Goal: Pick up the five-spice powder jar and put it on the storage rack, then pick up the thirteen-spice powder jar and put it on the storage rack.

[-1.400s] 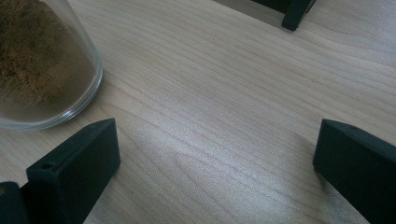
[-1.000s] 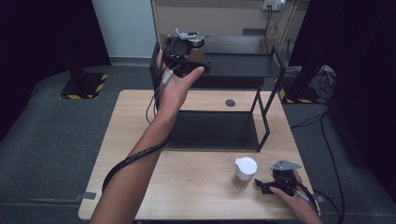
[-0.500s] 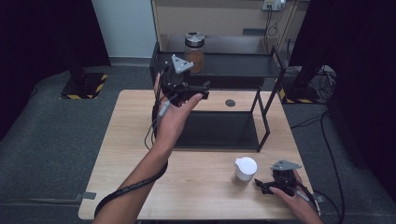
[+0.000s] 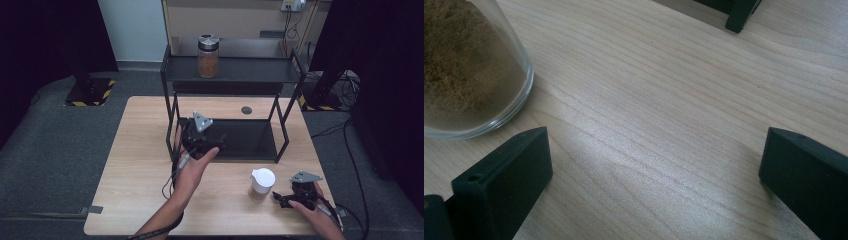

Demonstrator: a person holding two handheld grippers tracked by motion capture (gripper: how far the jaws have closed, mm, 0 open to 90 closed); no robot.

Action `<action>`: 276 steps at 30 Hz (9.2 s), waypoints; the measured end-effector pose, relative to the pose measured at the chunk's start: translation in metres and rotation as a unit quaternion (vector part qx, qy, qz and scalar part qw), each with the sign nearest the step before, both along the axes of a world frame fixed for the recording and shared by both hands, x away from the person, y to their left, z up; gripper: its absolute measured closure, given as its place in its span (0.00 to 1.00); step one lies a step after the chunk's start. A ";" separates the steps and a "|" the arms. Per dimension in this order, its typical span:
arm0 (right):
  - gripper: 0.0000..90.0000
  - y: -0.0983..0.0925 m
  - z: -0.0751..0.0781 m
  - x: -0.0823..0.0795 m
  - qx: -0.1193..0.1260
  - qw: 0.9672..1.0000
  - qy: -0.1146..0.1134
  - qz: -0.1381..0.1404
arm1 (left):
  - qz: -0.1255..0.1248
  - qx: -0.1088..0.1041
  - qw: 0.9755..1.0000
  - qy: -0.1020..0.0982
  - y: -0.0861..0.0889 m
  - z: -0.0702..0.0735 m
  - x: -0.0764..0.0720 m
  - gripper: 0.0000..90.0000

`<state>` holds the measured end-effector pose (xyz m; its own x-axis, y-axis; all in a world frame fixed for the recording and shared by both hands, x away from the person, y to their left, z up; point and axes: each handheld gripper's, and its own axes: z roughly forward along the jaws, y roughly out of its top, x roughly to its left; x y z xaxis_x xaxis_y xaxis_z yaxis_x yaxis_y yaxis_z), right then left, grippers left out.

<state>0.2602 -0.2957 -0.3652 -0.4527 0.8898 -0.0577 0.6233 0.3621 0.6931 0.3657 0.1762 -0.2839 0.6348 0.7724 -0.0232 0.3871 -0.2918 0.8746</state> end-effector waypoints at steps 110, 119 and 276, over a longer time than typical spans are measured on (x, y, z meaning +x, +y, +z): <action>0.06 -0.001 0.008 -0.015 0.018 1.000 -0.005 -0.018 | 0.128 0.052 0.984 0.114 0.168 -0.124 -0.002 0.00; 0.07 0.002 0.020 -0.027 0.018 0.999 -0.004 0.029 | 0.127 0.052 0.984 0.115 0.168 -0.124 -0.002 0.00; 0.35 0.044 0.192 0.087 0.056 0.980 -0.090 0.167 | 0.124 0.051 0.984 0.115 0.166 -0.123 -0.002 0.00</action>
<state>0.3477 -0.2520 -0.1736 -0.7119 0.6983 -0.0740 0.3459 0.4405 0.8284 0.3634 0.3422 -0.4072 0.4140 0.9084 -0.0586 0.6423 -0.2460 0.7259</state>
